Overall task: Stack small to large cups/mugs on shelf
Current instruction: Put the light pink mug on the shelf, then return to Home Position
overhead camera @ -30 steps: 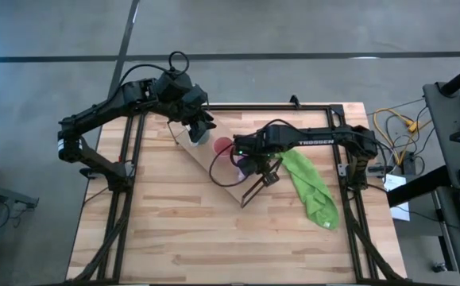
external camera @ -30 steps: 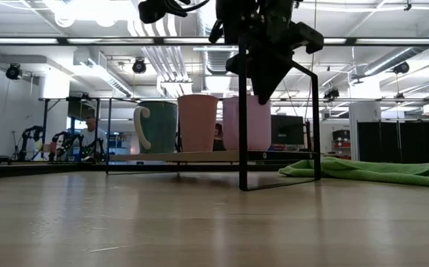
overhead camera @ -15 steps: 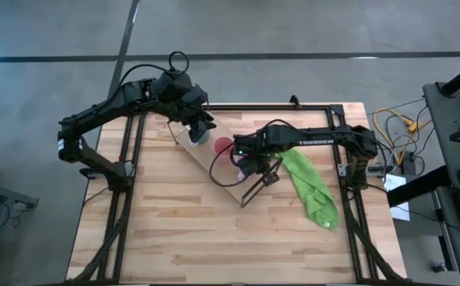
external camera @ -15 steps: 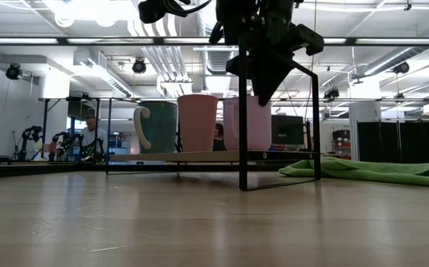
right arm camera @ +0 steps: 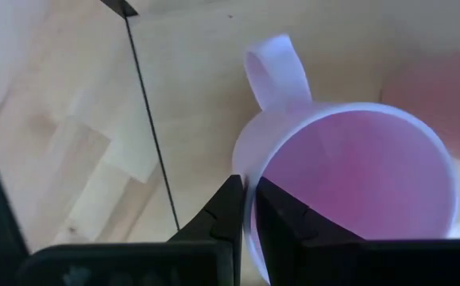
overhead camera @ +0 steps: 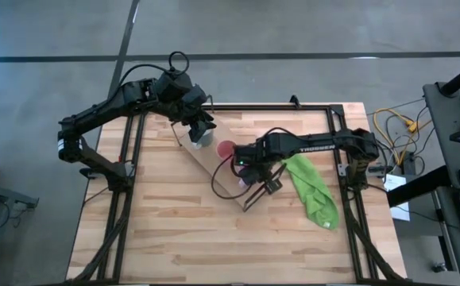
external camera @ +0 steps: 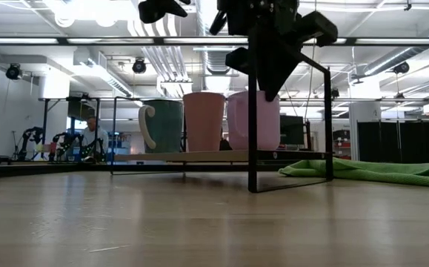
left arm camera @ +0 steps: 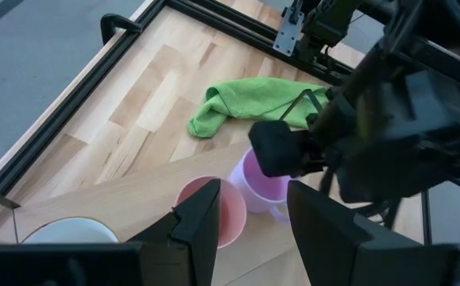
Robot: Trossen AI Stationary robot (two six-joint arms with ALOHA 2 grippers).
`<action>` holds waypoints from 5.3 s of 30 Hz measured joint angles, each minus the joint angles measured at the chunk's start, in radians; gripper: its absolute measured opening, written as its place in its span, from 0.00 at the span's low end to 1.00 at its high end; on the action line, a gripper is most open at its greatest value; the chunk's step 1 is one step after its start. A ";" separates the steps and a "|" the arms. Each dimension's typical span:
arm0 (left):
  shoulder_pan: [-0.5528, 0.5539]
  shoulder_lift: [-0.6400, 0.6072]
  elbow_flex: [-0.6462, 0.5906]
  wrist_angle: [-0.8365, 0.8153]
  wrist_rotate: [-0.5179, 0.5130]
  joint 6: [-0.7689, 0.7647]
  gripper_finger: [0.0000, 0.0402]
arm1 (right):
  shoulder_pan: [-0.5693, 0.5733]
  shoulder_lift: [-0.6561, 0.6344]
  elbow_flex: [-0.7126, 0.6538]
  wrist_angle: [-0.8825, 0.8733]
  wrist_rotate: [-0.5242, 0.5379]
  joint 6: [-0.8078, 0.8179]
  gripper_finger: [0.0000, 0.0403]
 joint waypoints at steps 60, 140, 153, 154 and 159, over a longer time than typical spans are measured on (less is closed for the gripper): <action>0.000 0.123 0.000 0.212 0.000 -0.001 0.33 | 0.012 -0.005 0.095 -0.037 0.056 0.052 0.07; 0.011 -0.155 0.008 0.078 -0.237 0.313 0.33 | 0.012 -0.142 0.369 -0.422 0.055 0.618 0.07; 0.011 -0.156 0.004 0.020 -0.244 0.314 0.33 | 0.017 -0.406 -0.041 -0.347 -0.042 0.756 0.07; 0.011 -0.156 0.004 0.020 -0.244 0.314 0.33 | 0.017 -0.431 -0.073 -0.326 -0.043 0.764 0.07; 0.011 -0.156 0.002 0.020 -0.244 0.314 0.33 | 0.017 -0.544 -0.200 -0.270 -0.046 0.811 0.07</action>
